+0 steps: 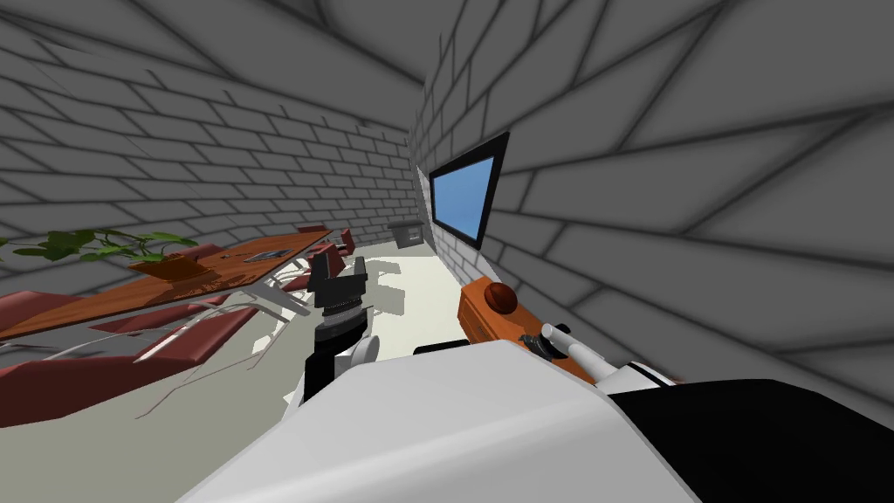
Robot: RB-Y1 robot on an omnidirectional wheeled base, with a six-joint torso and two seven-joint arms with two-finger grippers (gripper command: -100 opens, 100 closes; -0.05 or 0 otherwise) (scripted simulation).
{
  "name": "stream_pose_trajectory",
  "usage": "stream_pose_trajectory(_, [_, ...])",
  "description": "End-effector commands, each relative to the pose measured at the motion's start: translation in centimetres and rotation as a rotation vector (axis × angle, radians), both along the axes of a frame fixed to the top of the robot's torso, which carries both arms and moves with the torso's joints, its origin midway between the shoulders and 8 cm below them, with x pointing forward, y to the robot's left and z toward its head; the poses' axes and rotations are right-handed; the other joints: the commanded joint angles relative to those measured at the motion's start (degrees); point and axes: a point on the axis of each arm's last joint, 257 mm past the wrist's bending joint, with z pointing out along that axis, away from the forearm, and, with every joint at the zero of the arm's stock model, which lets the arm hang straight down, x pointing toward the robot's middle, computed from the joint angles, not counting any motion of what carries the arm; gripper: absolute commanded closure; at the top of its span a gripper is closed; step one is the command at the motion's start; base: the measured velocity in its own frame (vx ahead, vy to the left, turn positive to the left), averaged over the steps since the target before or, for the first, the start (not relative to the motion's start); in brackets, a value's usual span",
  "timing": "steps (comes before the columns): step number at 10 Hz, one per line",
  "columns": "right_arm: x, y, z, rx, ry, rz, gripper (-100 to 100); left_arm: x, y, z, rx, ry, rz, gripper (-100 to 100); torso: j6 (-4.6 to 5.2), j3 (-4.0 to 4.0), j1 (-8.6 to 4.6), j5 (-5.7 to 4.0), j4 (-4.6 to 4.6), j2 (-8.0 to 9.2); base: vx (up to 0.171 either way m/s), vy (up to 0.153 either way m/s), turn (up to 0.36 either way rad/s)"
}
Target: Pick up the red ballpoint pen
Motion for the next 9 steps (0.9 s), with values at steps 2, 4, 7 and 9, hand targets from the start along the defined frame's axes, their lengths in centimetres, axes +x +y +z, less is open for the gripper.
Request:
stream_pose_trajectory(2, [-1.3,0.2,-0.1,0.014,0.034,-0.049,-100,0.0,0.0,0.0,0.0,0.0,0.0,0,0.01,0.03,0.11,0.02,0.01,0.07,0.028,-0.037,0.034])
stream_pose_trajectory(4, [-0.9,0.1,-0.1,0.01,0.025,-0.037,0,0.0,0.0,0.0,0.0,0.0,0.0,0,0.01,0.08,0.23,0.04,0.03,0.15,0.006,-0.008,0.008])
stream_pose_trajectory(7, [-0.5,1.9,-1.4,0.01,0.025,-0.041,-100,0.0,0.0,0.0,0.0,0.0,0.0,0,0.01,0.14,0.09,0.01,0.05,0.25,-0.015,-0.054,0.018])
stream_pose_trajectory(9, [-0.2,3.0,-2.1,0.01,0.024,-0.043,-100,0.0,0.0,0.0,0.0,0.0,0.0,0,0.01,0.16,0.12,0.02,0.06,0.29,-0.023,-0.052,0.013])
